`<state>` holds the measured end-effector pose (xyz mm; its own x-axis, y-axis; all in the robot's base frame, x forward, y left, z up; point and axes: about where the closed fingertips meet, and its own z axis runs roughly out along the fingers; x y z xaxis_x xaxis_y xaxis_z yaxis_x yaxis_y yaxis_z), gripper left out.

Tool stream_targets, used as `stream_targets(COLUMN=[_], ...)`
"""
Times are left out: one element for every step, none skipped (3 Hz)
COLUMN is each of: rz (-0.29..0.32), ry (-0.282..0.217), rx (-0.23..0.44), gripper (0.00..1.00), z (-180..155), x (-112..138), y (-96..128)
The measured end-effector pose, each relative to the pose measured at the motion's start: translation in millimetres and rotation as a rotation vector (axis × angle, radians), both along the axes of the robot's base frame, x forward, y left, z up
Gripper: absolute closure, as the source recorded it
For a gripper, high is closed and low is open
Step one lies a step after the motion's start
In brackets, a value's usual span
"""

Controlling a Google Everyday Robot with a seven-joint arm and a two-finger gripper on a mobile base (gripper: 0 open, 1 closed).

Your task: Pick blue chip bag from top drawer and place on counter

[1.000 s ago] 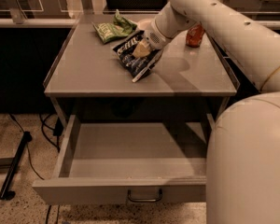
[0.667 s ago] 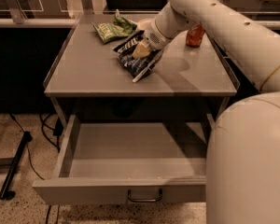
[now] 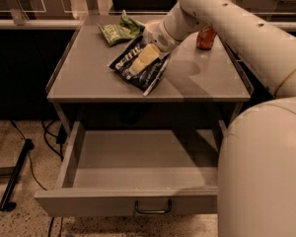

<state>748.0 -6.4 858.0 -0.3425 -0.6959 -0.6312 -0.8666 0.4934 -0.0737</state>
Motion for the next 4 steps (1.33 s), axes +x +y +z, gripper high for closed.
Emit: stream_targets(rz=[0.0,-0.045,-0.102,-0.102], ry=[0.0,-0.048,-0.139,-0.143], rx=[0.0,-0.023,-0.051,-0.053], gripper=[0.0,0.0,0.0,0.0], z=[0.0,21.7,66.9,68.7], x=[0.0,-5.8,-5.1,-5.6], y=[0.0,-12.2,-33.4,-33.8])
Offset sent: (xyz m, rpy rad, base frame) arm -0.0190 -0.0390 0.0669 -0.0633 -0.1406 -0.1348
